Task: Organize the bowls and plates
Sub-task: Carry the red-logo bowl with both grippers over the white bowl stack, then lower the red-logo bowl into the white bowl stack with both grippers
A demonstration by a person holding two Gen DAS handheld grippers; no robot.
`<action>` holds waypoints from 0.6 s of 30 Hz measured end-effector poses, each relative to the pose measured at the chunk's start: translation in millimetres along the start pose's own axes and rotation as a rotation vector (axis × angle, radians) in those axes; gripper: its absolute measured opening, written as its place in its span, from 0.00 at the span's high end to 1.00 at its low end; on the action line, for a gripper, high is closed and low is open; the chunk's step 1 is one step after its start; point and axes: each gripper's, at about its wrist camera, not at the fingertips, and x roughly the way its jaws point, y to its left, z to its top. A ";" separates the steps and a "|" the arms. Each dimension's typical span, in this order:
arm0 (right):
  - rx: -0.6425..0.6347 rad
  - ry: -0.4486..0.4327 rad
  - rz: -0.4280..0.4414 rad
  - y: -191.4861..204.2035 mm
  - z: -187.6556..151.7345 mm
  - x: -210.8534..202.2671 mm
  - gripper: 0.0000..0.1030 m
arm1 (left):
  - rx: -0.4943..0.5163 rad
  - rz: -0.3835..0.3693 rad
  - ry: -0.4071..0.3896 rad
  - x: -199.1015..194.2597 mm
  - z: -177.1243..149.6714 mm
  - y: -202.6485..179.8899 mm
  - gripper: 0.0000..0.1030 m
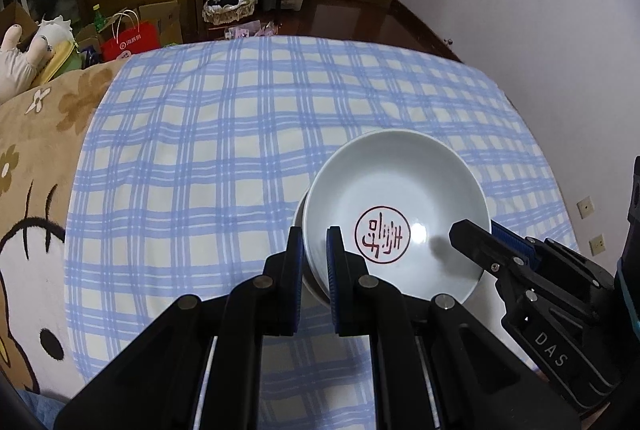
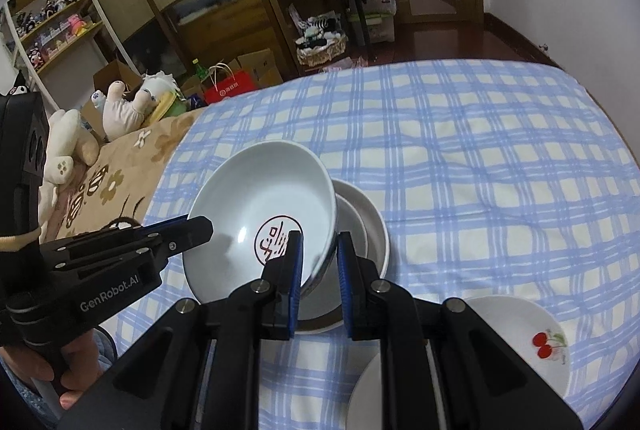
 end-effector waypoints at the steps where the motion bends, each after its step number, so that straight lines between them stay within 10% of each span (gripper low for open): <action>1: 0.001 0.006 -0.005 -0.2 -1.2 2.8 0.83 | 0.002 0.003 0.007 3.5 -0.4 -0.1 0.90; 18: 0.001 0.069 -0.066 -3.1 -7.5 20.9 0.80 | -0.023 -0.012 0.086 37.9 -14.1 2.0 0.90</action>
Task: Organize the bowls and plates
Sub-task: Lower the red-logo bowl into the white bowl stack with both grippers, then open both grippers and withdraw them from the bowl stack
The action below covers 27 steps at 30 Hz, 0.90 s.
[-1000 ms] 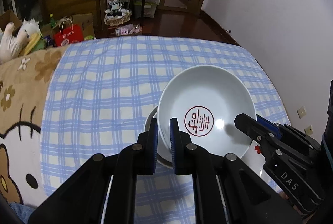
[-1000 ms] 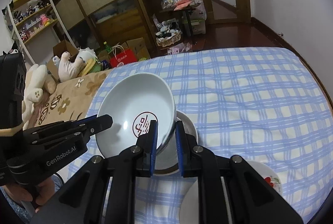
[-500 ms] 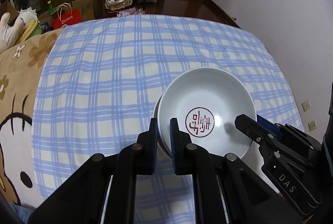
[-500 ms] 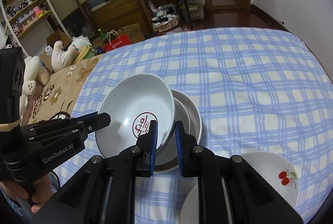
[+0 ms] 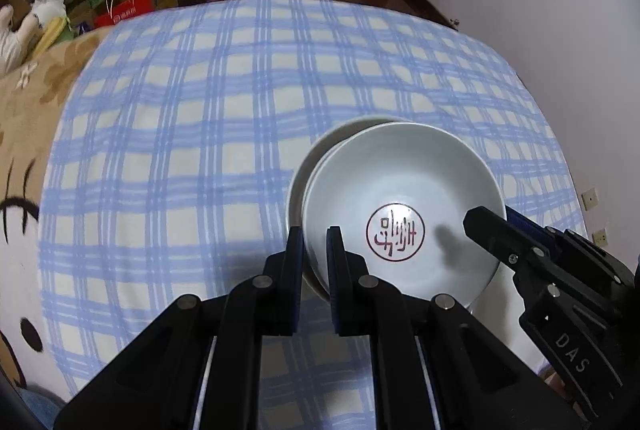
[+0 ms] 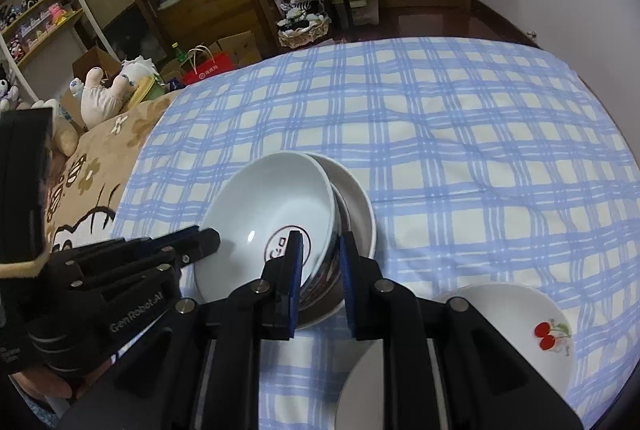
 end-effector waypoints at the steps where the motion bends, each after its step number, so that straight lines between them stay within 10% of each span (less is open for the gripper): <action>1: 0.000 0.006 -0.001 0.2 -1.3 1.4 0.80 | 0.000 -0.002 -0.001 -0.7 -0.4 0.8 0.90; 18: 0.024 0.043 -0.002 2.3 -3.7 6.2 0.70 | 0.033 0.016 0.012 -2.3 4.7 1.9 0.83; 27: 0.029 0.019 -0.053 -5.3 0.9 -12.5 0.39 | 0.089 0.038 0.010 -14.4 5.0 5.4 0.75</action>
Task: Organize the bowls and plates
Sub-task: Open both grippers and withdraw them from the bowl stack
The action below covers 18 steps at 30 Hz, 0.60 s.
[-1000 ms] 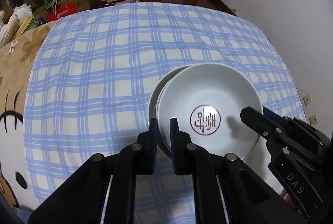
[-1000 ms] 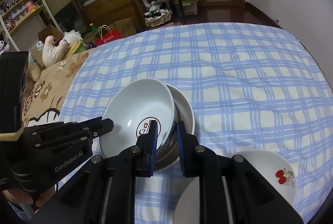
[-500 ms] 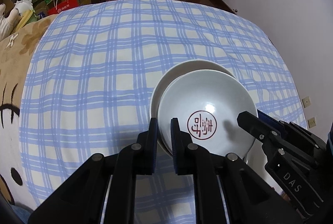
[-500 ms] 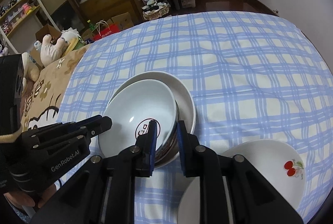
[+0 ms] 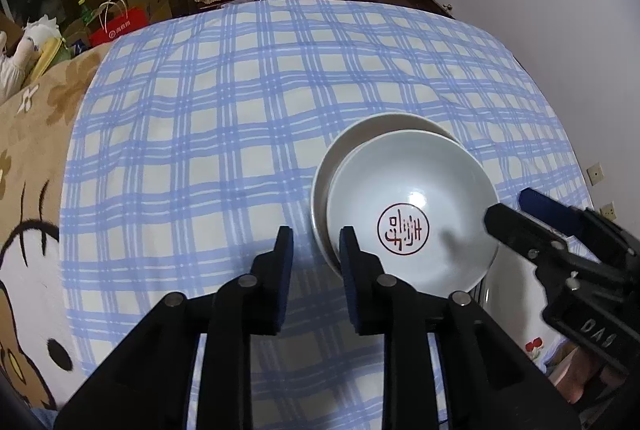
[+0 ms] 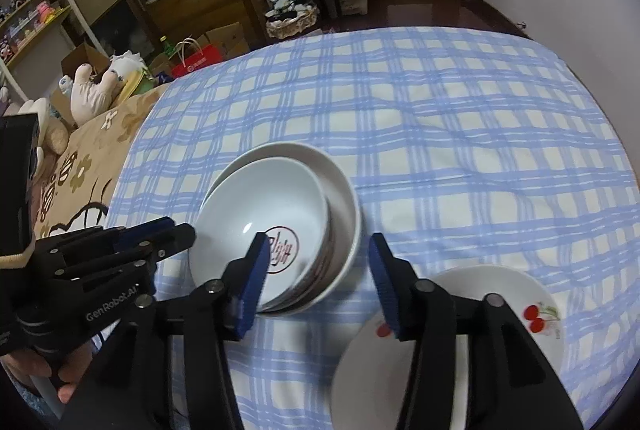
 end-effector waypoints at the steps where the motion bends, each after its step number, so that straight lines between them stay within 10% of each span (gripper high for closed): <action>1: 0.001 -0.005 -0.006 -1.4 0.5 -2.5 0.35 | 0.004 0.001 -0.002 -1.1 0.1 1.4 0.75; 18: 0.032 0.034 -0.079 -30.4 2.8 7.8 0.06 | -0.049 0.042 0.074 14.6 3.9 35.3 0.29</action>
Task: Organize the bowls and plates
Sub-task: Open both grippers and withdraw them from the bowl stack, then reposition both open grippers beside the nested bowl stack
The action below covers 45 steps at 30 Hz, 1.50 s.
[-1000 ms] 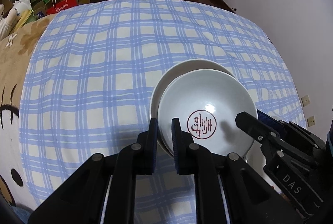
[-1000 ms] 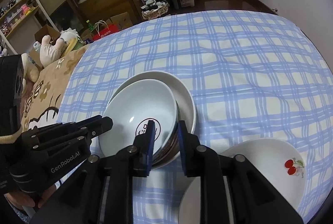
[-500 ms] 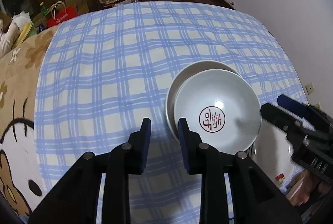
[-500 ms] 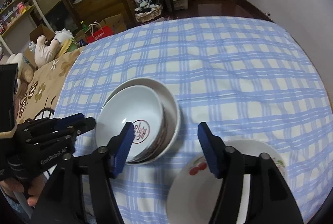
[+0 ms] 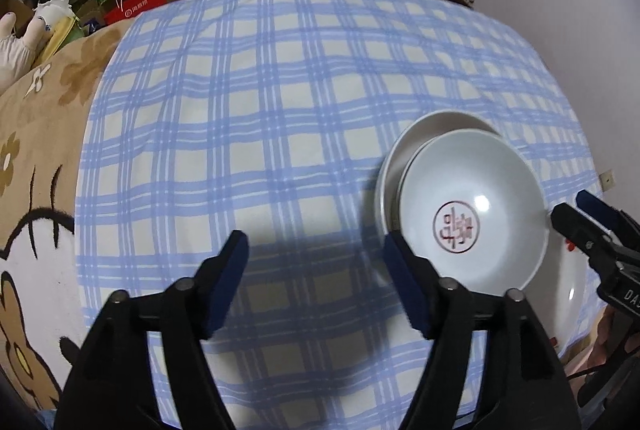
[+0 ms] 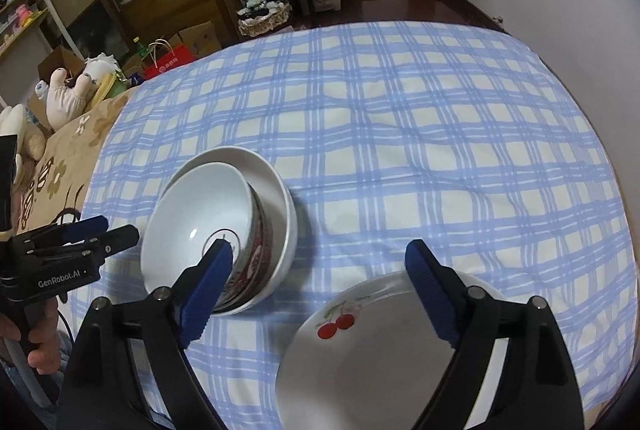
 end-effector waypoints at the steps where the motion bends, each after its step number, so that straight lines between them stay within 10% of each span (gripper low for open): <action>1: 0.002 0.001 -0.004 -0.8 -0.3 1.6 0.05 | 0.000 -0.002 0.006 1.7 0.5 -0.6 0.29; 45: 0.044 0.112 -0.007 -13.9 4.6 37.1 0.13 | -0.134 -0.083 0.047 29.4 16.7 9.9 0.27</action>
